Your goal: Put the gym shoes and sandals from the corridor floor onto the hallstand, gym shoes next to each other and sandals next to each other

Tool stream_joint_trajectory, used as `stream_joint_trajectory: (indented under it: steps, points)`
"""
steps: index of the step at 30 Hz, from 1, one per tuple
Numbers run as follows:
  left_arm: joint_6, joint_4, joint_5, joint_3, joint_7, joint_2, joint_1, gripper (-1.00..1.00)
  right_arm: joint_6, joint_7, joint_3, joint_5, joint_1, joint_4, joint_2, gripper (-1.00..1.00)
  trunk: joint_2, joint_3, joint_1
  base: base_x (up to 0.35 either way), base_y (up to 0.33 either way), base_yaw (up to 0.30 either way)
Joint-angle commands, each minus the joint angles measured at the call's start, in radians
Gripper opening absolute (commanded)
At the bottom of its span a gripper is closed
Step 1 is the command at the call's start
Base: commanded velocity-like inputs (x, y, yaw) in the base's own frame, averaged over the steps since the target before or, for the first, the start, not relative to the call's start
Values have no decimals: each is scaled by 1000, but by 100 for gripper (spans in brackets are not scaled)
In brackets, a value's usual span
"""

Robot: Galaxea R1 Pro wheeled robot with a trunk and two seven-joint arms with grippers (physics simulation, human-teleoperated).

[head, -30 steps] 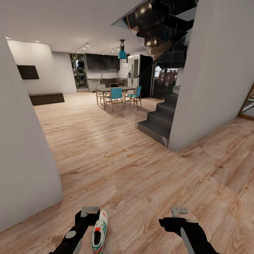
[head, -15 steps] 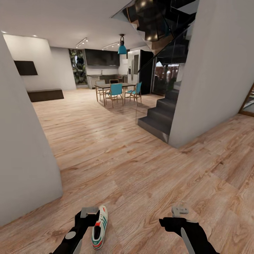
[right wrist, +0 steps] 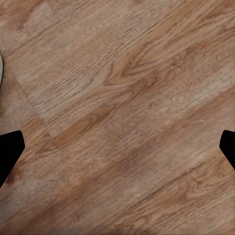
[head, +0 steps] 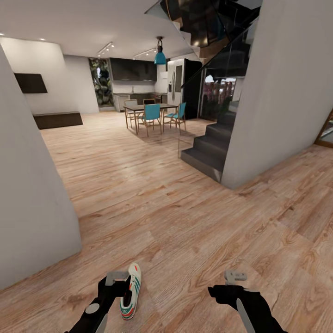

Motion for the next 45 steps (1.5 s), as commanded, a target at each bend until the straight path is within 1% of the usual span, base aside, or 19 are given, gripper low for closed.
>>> stream_joint_trajectory:
  steps: [1,45]
  points:
    - [-3,0,-1,0,0,0,-1,100,4,-3,1,-8,0,-1,-1,100,-8,-6,4,0,0,0]
    - [-3,0,-1,0,0,1,-1,100,4,-3,-4,-8,0,-1,-1,100,-316,-216,172,0,0,0]
